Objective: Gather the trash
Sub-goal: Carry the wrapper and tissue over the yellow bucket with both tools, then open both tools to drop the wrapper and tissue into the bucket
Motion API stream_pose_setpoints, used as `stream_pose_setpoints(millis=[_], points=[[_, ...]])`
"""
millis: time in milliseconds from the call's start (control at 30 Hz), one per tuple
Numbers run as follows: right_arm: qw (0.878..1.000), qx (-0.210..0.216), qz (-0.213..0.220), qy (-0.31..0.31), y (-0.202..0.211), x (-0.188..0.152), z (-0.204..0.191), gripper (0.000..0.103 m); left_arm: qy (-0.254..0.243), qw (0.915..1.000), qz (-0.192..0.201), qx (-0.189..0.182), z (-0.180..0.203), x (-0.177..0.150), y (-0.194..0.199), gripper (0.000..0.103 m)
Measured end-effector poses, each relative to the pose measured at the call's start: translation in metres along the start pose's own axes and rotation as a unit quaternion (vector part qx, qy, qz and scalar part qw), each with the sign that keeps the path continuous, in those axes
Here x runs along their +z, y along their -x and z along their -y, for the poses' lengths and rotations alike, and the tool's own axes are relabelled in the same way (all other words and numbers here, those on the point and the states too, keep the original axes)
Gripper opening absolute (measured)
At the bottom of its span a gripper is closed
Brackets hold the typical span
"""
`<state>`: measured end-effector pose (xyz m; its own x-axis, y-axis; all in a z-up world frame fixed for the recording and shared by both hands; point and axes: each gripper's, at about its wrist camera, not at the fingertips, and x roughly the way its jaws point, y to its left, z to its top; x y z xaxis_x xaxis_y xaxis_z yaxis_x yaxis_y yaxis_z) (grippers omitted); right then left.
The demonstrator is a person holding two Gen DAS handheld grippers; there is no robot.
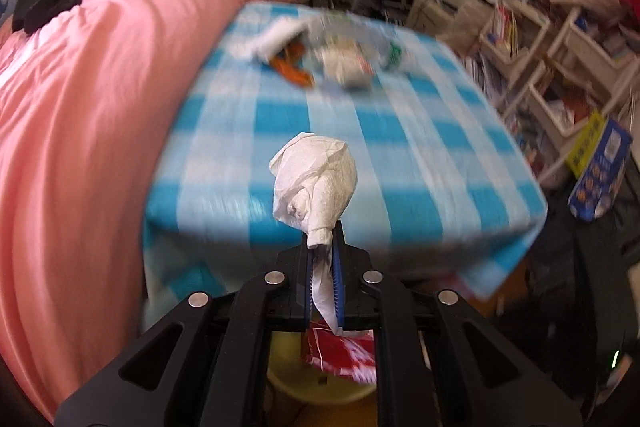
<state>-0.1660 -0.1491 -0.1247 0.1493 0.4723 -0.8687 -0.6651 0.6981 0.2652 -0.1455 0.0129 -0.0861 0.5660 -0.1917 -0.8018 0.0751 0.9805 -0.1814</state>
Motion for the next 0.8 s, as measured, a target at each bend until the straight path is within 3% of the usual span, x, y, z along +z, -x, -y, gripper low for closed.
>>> stream_pose_setpoints(millis=[33,233,267,333,367,567,800], points=[[1.0,-0.01,0.008,-0.007,0.003,0.0,0.004,0.06,-0.001,0.9999,-0.012,0.0,0.003,-0.012,-0.001,0.008],[0.992,-0.055,0.077,-0.081,0.035,-0.004,0.036,0.066,-0.019,0.997,-0.075,0.001,0.018,-0.054,-0.013,0.009],[0.99,-0.059,0.086,-0.093,0.038,-0.004,0.04,0.066,-0.023,0.9962,-0.084,0.001,0.021,-0.059,-0.014,0.013],[0.986,-0.06,0.109,-0.111,0.048,-0.006,0.046,0.066,-0.03,0.9947,-0.098,0.001,0.025,-0.066,-0.016,0.035],[0.984,-0.064,0.12,-0.116,0.053,-0.007,0.049,0.067,-0.032,0.9947,-0.097,0.01,0.028,-0.067,-0.015,0.052],[0.975,-0.072,0.167,-0.129,0.074,-0.011,0.052,0.071,-0.042,0.9979,-0.013,0.046,0.033,-0.059,0.008,0.062],[0.969,-0.077,0.199,-0.128,0.083,-0.01,0.053,0.072,-0.032,0.9935,0.068,0.086,0.031,-0.044,0.029,0.072]])
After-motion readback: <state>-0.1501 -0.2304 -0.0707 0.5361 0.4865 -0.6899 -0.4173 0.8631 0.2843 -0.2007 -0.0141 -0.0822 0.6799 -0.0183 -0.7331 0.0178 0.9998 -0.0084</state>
